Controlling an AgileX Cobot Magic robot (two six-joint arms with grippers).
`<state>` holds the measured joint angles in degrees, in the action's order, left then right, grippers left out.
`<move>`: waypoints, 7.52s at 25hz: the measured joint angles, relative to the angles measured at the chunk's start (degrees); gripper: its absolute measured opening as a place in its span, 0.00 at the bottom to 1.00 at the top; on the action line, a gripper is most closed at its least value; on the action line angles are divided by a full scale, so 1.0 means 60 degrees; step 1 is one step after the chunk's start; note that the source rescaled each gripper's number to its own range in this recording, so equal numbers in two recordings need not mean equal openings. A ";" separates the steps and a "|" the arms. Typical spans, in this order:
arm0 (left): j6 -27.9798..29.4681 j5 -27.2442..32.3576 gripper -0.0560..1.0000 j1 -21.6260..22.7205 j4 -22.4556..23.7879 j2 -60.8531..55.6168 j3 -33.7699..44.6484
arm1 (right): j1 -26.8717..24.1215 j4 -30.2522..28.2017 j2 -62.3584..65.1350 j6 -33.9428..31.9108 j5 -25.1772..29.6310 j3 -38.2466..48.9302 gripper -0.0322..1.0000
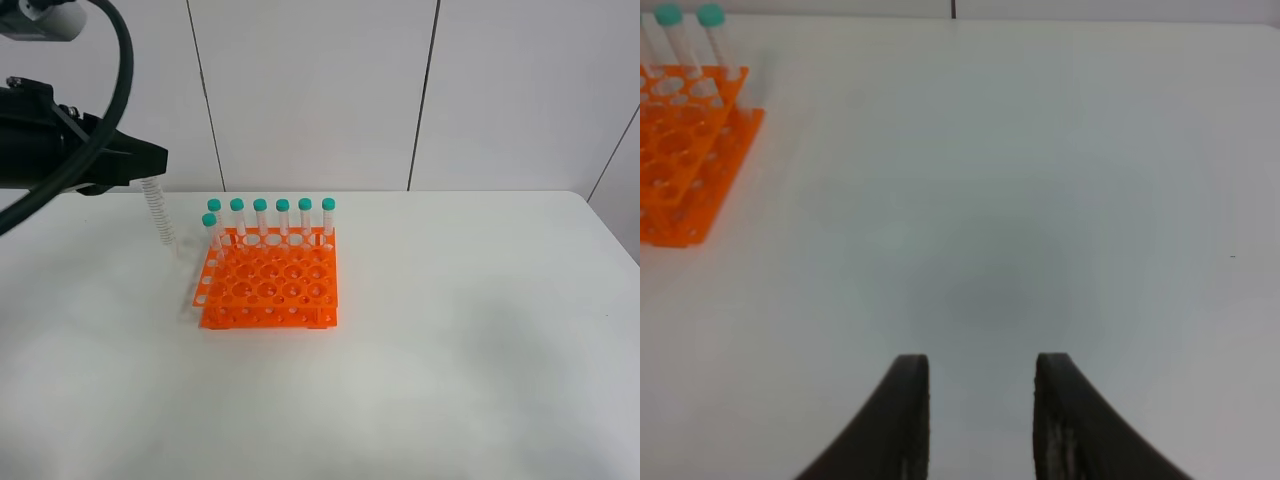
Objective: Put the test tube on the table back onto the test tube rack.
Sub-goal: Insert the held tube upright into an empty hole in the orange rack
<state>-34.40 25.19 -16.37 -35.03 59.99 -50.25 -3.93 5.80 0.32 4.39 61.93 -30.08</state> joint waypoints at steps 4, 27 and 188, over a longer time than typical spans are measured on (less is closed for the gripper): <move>0.1593 -0.0689 0.05 -0.0236 0.1486 0.0159 0.0000 | 0.0000 0.0000 0.0000 0.0000 0.0000 0.0000 0.31; 0.4605 -0.6333 0.05 -0.1064 0.3896 0.4861 -0.0009 | 0.0000 0.0003 0.0000 0.0000 -0.0018 0.0000 0.31; 0.6122 -0.6636 0.22 -0.0337 0.5554 0.7558 -0.0485 | 0.0000 0.0050 0.0000 0.0000 -0.0018 0.0000 0.31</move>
<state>2.34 -14.63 -18.39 -1.71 105.34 -53.16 -3.93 6.10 0.32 4.39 61.82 -30.08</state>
